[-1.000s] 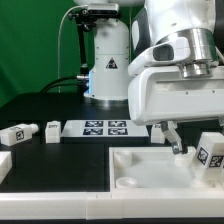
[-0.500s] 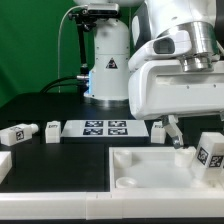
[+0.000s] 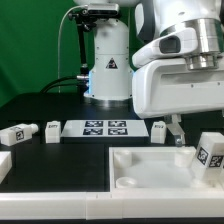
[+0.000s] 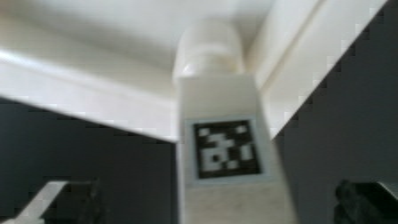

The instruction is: Assemble one leg

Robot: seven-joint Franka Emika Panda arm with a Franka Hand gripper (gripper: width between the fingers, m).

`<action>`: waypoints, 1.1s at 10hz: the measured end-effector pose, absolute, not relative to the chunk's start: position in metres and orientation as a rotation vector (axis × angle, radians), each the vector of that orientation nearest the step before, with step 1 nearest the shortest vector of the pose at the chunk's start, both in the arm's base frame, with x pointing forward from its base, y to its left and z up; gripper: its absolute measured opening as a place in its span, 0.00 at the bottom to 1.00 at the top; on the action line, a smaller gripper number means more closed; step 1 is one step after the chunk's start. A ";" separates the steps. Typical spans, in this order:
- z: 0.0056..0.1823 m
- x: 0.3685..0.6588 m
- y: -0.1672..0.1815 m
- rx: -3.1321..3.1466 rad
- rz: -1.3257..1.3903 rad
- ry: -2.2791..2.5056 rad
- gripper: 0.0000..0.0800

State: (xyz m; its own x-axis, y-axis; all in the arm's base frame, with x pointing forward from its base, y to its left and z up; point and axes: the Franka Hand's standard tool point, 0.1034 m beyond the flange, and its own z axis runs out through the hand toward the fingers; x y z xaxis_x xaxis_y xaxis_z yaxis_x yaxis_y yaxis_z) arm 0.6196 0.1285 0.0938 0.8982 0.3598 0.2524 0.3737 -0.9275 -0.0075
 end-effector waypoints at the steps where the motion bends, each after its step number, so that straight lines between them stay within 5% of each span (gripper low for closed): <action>1: 0.094 0.618 0.129 -3.017 -0.256 -0.608 0.81; 4: 0.099 0.619 0.127 -3.023 0.166 -0.638 0.81; 11: 0.098 0.633 0.115 -3.028 0.133 -0.631 0.81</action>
Offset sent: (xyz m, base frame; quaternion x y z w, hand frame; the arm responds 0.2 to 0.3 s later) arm 0.0134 -0.0125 0.0015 -0.0086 -0.2654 -0.0047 0.9641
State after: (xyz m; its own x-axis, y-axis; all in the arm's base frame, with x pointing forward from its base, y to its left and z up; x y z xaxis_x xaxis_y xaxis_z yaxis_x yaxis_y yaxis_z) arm 0.6330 0.1147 0.0984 0.9133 0.4003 -0.0746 0.3964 -0.9160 -0.0617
